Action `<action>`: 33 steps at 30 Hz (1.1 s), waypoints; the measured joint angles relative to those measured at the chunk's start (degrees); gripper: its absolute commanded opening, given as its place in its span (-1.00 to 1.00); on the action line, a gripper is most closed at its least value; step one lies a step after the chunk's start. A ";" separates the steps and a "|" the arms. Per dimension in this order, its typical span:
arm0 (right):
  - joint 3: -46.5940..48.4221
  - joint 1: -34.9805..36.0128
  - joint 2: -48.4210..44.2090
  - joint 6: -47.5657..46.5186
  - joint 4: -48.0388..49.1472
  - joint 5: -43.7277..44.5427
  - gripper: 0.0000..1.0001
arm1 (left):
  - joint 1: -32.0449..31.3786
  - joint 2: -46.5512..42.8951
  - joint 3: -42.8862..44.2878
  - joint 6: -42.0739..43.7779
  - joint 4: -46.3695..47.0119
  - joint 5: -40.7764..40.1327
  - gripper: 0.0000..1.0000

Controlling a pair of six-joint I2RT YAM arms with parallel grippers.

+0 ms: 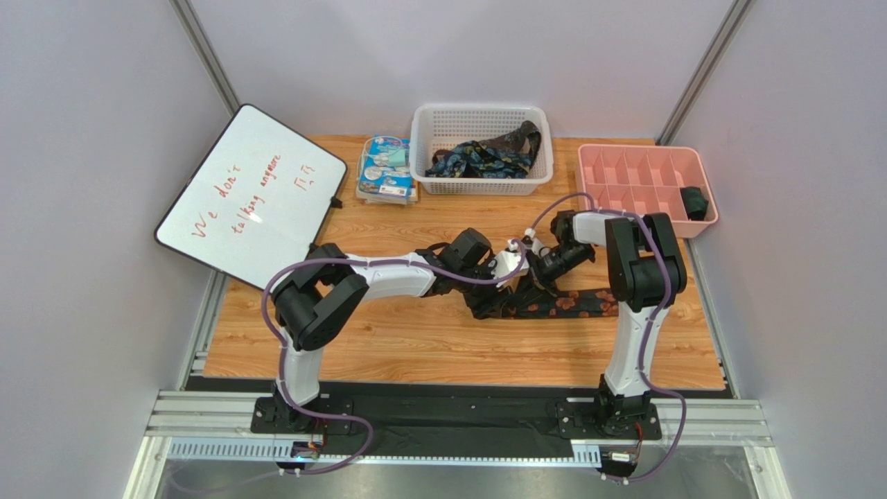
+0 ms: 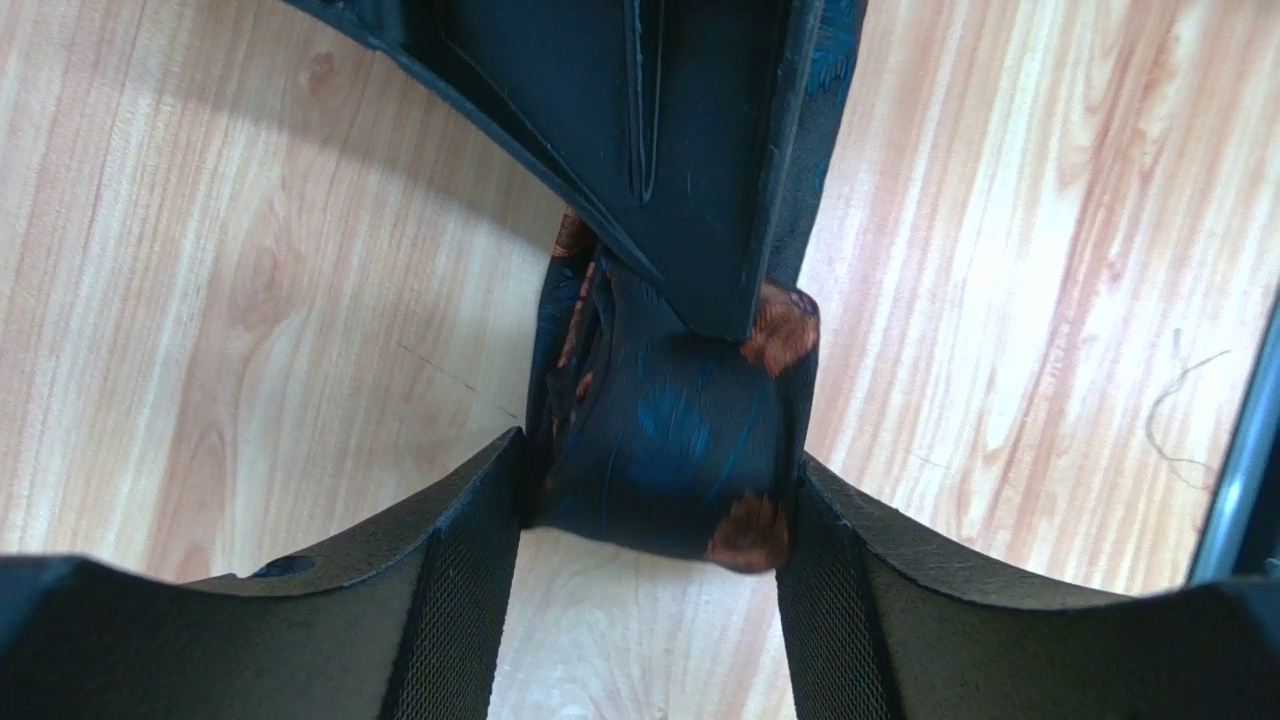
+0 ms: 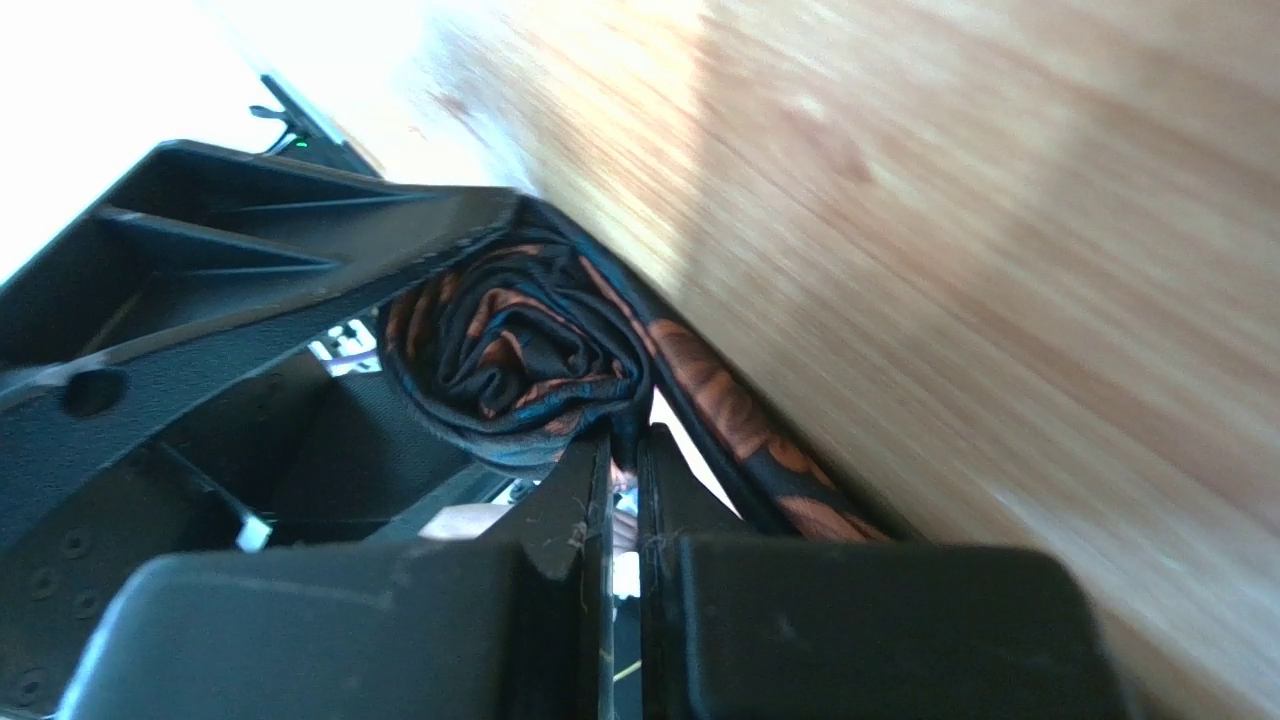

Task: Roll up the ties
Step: Roll the tie at the center of the board.

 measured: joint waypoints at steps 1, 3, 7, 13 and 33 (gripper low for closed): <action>0.07 0.00 -0.02 -0.09 -0.17 0.63 -1.00 | 0.00 -0.35 -0.35 -0.33 0.33 0.13 0.35; 0.42 0.04 -0.20 -0.15 -0.68 2.75 -1.00 | 0.02 -1.51 -1.57 -1.40 1.42 0.17 0.43; 1.51 0.66 -0.35 -0.42 -2.03 7.91 -1.00 | 0.63 -6.16 -3.96 -2.49 1.44 -0.15 0.49; 4.35 2.89 0.55 0.24 -4.72 12.11 -1.00 | 2.95 -20.41 -8.66 -2.29 2.27 -1.81 0.99; 8.46 11.06 4.70 -3.69 -4.85 6.62 -1.00 | 0.20 -17.70 -30.69 6.95 33.14 6.16 0.97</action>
